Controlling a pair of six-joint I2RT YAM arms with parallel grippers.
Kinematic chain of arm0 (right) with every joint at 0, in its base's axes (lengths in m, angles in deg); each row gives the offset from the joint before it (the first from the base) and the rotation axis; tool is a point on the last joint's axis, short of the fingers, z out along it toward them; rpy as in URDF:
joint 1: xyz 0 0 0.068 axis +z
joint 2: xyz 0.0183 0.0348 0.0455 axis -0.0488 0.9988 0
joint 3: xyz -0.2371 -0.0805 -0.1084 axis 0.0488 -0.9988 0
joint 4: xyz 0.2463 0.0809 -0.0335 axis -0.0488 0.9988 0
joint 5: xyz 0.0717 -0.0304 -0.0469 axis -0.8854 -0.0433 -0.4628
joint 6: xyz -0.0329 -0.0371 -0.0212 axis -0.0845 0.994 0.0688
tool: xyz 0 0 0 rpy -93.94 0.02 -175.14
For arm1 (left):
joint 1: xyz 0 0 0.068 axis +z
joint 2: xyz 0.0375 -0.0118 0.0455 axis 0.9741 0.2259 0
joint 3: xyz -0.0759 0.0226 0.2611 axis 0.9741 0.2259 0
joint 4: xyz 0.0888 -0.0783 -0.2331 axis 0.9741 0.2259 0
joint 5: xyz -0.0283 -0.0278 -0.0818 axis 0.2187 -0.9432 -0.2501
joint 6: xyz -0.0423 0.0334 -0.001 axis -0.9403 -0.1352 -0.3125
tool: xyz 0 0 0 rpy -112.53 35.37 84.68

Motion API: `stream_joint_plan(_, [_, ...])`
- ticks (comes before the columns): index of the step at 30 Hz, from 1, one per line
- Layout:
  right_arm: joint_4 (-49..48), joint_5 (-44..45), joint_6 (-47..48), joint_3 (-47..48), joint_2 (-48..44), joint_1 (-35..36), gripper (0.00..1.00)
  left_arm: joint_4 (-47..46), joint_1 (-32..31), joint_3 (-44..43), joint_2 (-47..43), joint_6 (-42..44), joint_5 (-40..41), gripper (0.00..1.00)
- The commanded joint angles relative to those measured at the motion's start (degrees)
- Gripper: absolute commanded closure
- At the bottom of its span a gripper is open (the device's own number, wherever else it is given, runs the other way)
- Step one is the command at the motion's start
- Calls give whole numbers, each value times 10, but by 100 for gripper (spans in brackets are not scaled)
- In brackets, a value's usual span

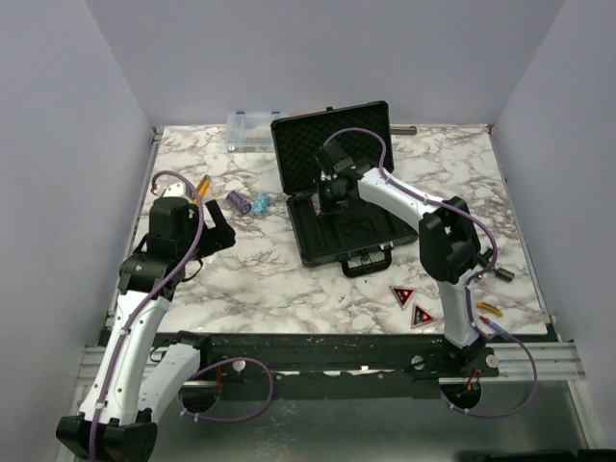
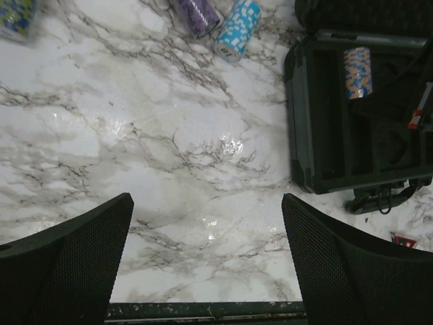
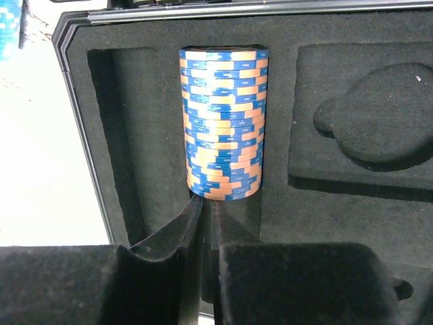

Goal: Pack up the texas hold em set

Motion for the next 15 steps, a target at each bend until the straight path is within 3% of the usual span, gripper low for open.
stream_joint_plan(1, [2, 4, 11, -3, -29, 0, 86, 31, -2, -69, 18, -7, 37, 9])
stream_joint_plan(15, [10, -13, 10, -27, -157, 0, 44, 50, 7, -205, 97, -26, 38, 8])
